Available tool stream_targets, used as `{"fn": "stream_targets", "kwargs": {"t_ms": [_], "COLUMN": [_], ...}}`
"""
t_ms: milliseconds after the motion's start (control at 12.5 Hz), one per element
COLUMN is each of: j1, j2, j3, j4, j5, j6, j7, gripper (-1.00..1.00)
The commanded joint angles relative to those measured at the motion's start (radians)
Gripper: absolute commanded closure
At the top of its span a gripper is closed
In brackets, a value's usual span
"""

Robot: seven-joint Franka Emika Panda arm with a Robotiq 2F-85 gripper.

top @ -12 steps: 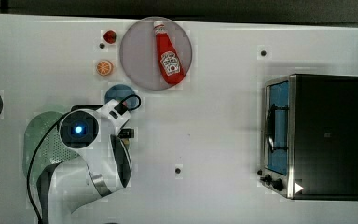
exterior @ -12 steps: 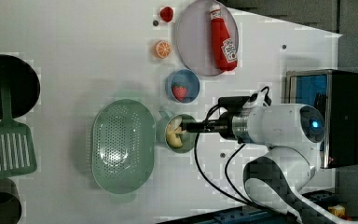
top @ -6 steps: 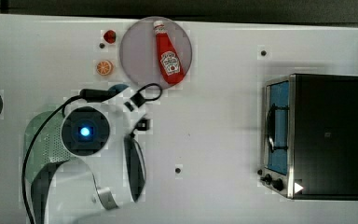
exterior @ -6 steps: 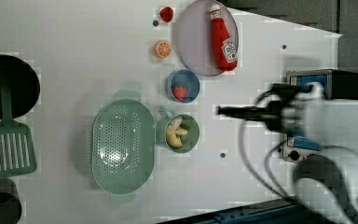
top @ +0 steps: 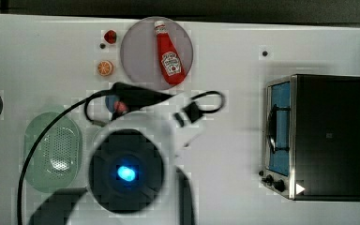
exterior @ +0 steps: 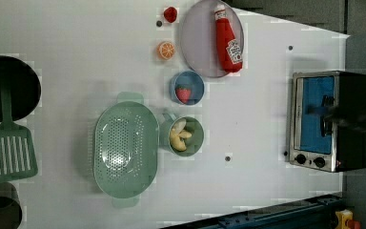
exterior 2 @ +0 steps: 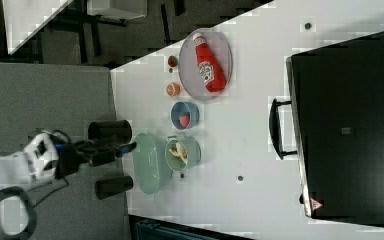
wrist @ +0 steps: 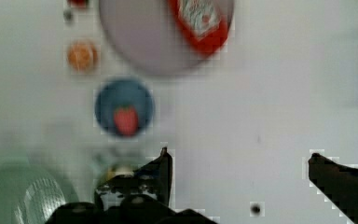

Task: Pick Banana and place it in mug.

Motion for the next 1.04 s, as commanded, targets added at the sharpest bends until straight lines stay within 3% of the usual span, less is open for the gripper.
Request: {"fn": "stream_targets", "kwargs": {"t_ms": [80,480,1040], "j1": [-0.022,-0.026,-0.024], "j2": [0.005,0.014,0.016], "j3": [-0.116,-0.170,-0.160], "j4": [0.037,0.144,0.167], "j5": [-0.005,-0.018,-0.039], "j6": [-0.095,-0.278,-0.344], "j7": [0.055,0.352,0.361], "gripper": [-1.00,-1.00,-1.00]}}
